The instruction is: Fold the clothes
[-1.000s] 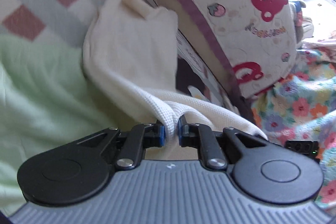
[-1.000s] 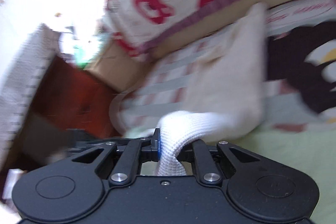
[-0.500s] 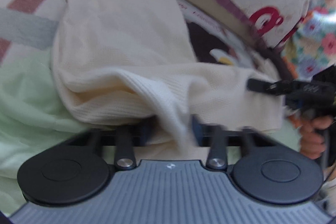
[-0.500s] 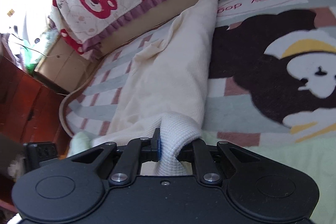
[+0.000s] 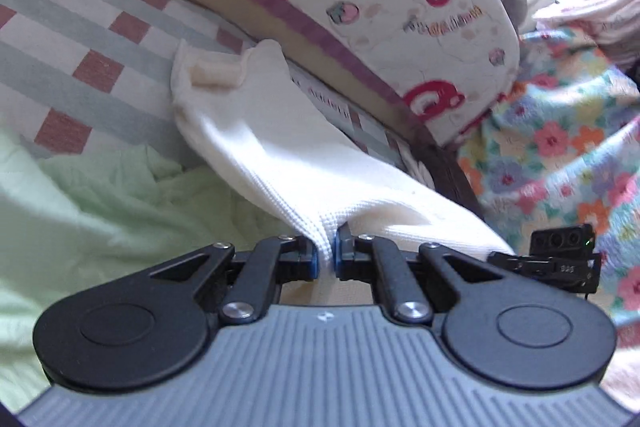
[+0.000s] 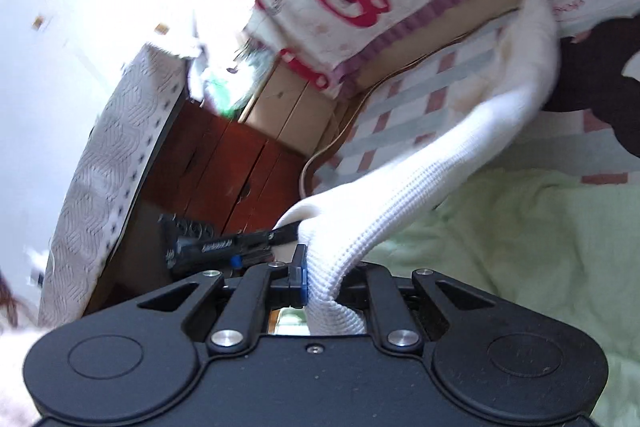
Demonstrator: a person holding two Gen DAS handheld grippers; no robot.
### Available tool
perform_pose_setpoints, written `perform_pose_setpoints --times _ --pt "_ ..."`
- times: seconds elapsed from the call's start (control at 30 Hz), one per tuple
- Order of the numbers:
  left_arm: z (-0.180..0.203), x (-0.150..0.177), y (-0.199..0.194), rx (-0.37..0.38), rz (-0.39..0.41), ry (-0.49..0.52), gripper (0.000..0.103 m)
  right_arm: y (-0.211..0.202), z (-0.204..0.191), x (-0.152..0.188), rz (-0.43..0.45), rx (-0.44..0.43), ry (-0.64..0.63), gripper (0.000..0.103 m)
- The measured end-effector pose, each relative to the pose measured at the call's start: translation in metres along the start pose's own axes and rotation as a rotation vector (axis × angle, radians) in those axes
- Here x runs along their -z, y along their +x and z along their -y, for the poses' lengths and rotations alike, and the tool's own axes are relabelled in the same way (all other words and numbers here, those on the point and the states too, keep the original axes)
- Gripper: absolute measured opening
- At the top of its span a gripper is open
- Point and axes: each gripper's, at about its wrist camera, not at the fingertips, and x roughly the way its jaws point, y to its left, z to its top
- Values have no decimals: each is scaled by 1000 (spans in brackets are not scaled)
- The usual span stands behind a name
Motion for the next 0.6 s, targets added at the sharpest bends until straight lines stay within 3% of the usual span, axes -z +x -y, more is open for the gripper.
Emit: perform_pose_setpoints --times 0.1,0.2,0.27,0.37,0.4,0.47,0.53,0.6 --pt "2 36 8 -78 -153 24 7 -3 -9 27 -94 149 -15 12" --pt "-8 72 37 -170 -328 49 7 6 33 62 -181 285 145 13" --pt "-15 91 56 -221 -414 72 8 15 62 82 -247 316 251 14" --pt "-22 102 69 -266 -499 95 10 25 79 97 -337 371 297 21" --pt "-24 103 70 -280 -525 95 11 24 78 97 -354 394 285 31" --pt "-24 100 65 -303 -544 137 18 17 73 90 -368 448 237 39" --pt "-21 91 55 -322 -537 193 23 6 64 74 -361 536 150 40" --pt "-14 66 40 -309 -439 236 32 -6 56 53 -340 614 64 40"
